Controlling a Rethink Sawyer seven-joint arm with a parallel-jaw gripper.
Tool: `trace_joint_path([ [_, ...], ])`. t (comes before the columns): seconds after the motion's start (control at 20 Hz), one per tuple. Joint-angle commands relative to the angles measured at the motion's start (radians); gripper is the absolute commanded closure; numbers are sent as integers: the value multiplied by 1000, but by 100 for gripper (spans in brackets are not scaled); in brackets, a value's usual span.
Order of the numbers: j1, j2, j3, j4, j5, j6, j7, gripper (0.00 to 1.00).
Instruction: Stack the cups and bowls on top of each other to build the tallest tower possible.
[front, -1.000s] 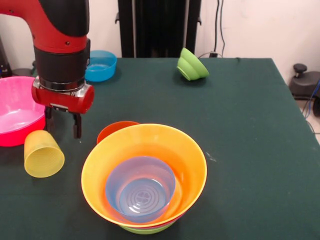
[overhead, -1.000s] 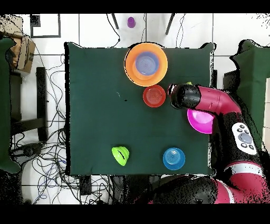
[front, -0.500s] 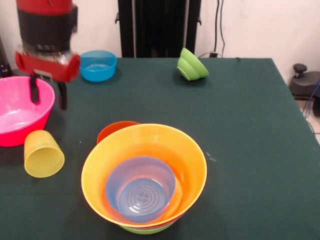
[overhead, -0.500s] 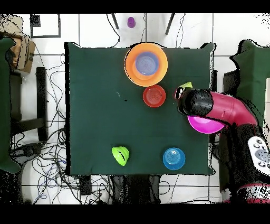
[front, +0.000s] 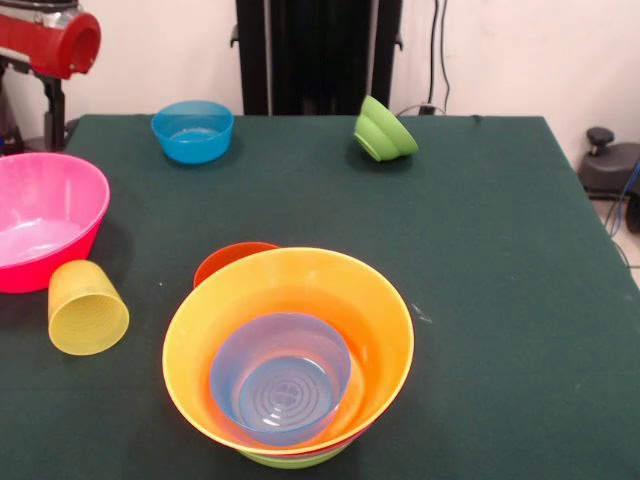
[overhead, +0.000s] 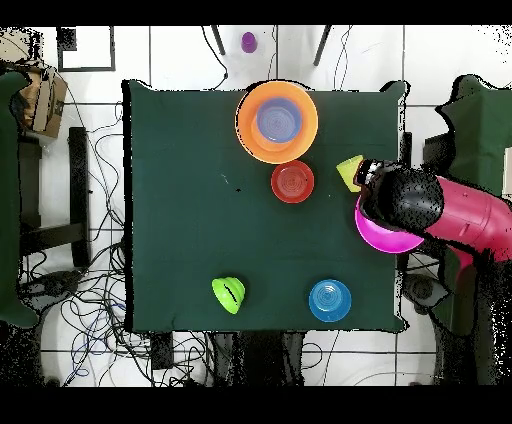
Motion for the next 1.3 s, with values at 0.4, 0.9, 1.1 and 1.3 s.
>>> trace_joint_path([
  [0.4,64,57,-37,112,-73,-92,82,0],
  [0.9,20,31,-16,217,-58,-179,26,0],
  [1.1,-61,-40,55,303,-14,-152,-47,0],
  [1.3,-98,-93,93,355,1,-129,-69,0],
])
